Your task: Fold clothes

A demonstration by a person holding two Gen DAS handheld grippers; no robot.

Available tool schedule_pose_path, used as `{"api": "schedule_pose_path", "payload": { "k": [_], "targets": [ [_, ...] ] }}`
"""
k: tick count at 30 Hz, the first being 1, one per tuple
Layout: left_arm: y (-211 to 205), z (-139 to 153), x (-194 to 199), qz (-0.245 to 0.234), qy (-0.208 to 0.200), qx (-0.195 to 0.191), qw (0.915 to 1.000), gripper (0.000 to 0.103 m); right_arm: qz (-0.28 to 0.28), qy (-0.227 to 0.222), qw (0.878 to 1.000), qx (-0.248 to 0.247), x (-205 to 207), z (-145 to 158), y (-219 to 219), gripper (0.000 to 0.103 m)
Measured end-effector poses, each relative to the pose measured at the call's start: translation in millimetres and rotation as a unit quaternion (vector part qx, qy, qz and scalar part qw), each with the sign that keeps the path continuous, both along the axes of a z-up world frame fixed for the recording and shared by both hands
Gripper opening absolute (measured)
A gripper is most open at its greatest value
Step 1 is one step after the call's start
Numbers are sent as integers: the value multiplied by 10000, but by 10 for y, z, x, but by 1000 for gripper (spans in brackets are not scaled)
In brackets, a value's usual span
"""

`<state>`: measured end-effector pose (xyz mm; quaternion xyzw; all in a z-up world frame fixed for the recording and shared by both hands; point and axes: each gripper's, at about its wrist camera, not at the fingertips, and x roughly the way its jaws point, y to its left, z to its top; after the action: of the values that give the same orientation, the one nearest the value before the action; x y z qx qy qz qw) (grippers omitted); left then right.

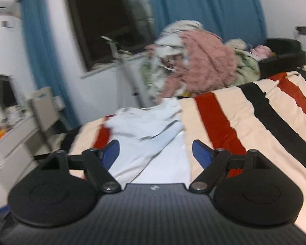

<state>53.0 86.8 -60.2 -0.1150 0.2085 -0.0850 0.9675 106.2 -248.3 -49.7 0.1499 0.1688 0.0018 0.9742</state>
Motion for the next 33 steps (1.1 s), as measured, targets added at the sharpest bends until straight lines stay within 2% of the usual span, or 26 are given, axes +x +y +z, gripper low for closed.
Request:
{"api": "schedule_pose_path", "payload": {
  "k": [3, 6, 9, 13, 16, 18, 23, 26, 28, 29, 31, 32, 33],
  "targets": [
    [11, 32, -129, -67, 228, 21, 9997, 102, 116, -57, 9998, -121, -590, -41, 59, 79],
    [14, 30, -249, -135, 435, 78, 9989, 102, 127, -50, 9996, -262, -1001, -127, 67, 79],
    [54, -7, -277, -104, 682, -4, 9976, 101, 76, 6, 9996, -268, -1194, -210, 44, 79],
    [188, -119, -201, 125, 1205, -300, 9922, 98, 52, 95, 9998, -138, -1223, -252, 3, 79],
    [316, -277, -93, 447, 1735, -548, 9823, 92, 22, 80, 10000, -54, -1206, -272, -31, 79],
    [399, -395, -25, 630, 2108, -718, 9729, 83, 19, 125, 9999, 23, -1202, -304, -46, 79],
    [527, -660, 94, 772, 2878, -1051, 9488, 67, -12, 247, 9992, 300, -1169, -375, -128, 79],
    [540, -688, 80, 829, 2992, -1085, 9444, 64, -45, 337, 9981, 523, -1155, -416, -190, 79],
    [560, -696, 62, 898, 3057, -1181, 9405, 58, -63, 366, 9973, 635, -1149, -431, -232, 79],
    [570, -700, 53, 943, 3090, -1225, 9384, 51, -49, 373, 9970, 677, -1148, -437, -243, 79],
    [572, -697, 38, 1057, 3178, -1180, 9348, 34, -27, 374, 9965, 747, -1151, -446, -261, 79],
    [560, -693, 40, 1082, 3235, -1125, 9333, 15, -41, 354, 9964, 763, -1160, -442, -270, 79],
    [543, -681, 45, 1042, 3278, -1080, 9327, 8, -55, 333, 9964, 779, -1168, -439, -280, 79]
  ]
}}
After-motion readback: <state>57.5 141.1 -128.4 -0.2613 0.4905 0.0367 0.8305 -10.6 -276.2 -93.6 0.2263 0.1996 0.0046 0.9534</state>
